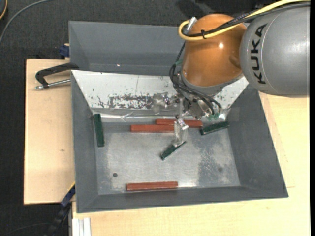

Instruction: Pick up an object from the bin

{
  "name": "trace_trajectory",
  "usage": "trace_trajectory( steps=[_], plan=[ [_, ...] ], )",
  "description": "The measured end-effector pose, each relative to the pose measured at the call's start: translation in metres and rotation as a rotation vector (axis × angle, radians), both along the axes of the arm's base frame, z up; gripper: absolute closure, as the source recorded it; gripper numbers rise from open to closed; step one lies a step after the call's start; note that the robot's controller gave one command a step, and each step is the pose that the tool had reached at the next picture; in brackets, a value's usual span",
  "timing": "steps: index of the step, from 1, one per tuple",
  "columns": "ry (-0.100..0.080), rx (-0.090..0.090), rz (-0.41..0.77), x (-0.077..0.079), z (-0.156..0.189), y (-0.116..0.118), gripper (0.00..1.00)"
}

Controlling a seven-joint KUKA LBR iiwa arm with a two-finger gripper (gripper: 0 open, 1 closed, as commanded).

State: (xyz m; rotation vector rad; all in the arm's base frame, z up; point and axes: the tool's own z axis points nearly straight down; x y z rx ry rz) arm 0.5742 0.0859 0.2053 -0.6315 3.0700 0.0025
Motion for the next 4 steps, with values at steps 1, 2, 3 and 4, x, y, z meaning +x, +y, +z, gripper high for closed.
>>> trace_trajectory(
  steps=[1, 2, 3, 4],
  plan=[
    [-0.001, 0.0, 0.146, 0.0, -0.136, -0.028, 0.0],
    [-0.002, 0.0, 0.146, 0.001, -0.133, -0.028, 1.0],
    [0.002, -0.001, 0.146, 0.0, -0.134, -0.029, 0.0],
    [-0.002, -0.006, 0.433, 0.015, -0.129, -0.127, 0.0]
  ],
)
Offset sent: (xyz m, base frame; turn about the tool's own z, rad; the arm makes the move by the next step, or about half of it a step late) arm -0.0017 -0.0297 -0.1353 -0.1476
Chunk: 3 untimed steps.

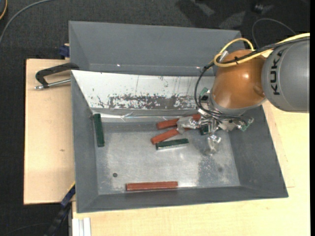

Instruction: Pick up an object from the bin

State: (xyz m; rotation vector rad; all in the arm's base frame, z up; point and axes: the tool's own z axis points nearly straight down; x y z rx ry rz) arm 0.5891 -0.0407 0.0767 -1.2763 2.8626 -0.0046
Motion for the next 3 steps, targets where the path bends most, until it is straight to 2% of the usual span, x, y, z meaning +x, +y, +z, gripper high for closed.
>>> trace_trajectory(
  steps=[1, 2, 3],
  plan=[
    [-0.003, 0.005, -0.063, 0.006, 0.04, 0.042, 0.0],
    [0.006, 0.001, 0.256, 0.001, -0.006, 0.086, 0.0],
    [0.003, 0.003, 0.251, 0.002, -0.002, 0.086, 1.0]
  ],
)
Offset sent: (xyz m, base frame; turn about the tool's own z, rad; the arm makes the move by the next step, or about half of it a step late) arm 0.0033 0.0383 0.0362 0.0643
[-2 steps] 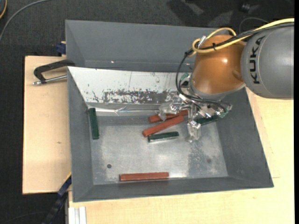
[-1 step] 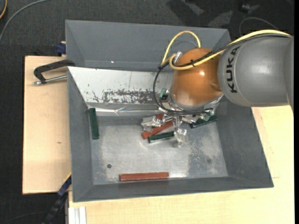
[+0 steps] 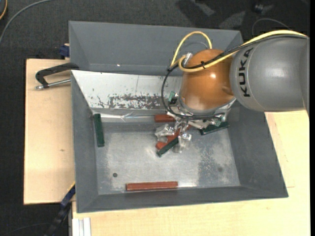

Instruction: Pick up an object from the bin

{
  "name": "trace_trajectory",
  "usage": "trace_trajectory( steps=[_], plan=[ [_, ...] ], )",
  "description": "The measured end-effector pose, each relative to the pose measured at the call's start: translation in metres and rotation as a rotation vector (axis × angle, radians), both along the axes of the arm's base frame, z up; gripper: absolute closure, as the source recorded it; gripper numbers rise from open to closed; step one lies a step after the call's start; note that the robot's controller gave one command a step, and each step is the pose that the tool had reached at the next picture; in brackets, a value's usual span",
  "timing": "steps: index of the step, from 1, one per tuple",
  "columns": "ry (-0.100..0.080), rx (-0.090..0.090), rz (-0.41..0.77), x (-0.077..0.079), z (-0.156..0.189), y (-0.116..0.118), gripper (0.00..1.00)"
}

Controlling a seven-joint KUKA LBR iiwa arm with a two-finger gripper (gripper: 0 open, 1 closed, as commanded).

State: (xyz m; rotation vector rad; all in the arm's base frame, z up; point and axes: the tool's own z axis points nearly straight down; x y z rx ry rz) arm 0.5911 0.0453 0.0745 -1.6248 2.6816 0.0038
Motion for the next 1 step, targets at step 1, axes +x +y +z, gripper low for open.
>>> trace_trajectory(
  steps=[1],
  plan=[
    [-0.012, -0.003, 0.088, -0.0015, 0.1592, -0.0139, 1.0]
  ],
)
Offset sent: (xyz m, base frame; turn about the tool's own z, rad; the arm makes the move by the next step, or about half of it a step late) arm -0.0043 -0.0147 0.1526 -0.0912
